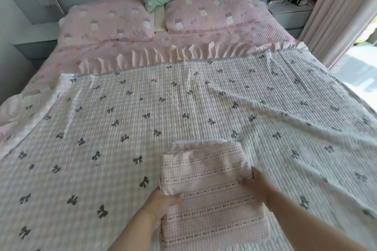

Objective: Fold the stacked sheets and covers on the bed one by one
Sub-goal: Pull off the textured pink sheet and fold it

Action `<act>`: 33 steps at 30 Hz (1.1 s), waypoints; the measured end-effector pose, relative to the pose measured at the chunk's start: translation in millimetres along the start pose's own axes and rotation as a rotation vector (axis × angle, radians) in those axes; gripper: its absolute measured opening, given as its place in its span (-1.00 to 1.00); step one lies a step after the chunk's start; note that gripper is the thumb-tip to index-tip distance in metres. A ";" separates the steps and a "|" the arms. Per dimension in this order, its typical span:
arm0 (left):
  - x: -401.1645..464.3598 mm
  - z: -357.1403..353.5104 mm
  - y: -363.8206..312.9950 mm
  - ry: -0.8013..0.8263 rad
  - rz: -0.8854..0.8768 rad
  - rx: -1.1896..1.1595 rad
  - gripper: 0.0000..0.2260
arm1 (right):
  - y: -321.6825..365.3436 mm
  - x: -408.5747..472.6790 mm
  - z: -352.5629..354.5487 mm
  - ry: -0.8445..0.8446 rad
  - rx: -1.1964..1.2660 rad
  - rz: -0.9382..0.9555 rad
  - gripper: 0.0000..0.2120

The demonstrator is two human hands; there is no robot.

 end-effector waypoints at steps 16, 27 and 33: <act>48.6 -54.6 -34.3 -0.418 -0.344 1.495 -0.50 | 16.7 34.9 -41.1 -0.201 -0.792 0.037 -0.37; 112.0 -26.6 -13.3 -0.273 -0.033 1.434 -0.43 | 0.9 100.9 -50.9 -0.038 -0.886 -0.121 -0.32; 115.4 -21.9 -20.4 -0.212 -0.123 1.262 -0.47 | -2.1 104.8 -40.8 -0.082 -0.727 -0.128 -0.35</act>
Point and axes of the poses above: each hand's wrist, its own x-axis towards the middle knuckle, its own z-axis out of the back of the hand, y = z × x, the point moved 7 cm from there along x, towards the middle knuckle, and after that the axes turned 10 degrees about y, right-handed, at the moved point
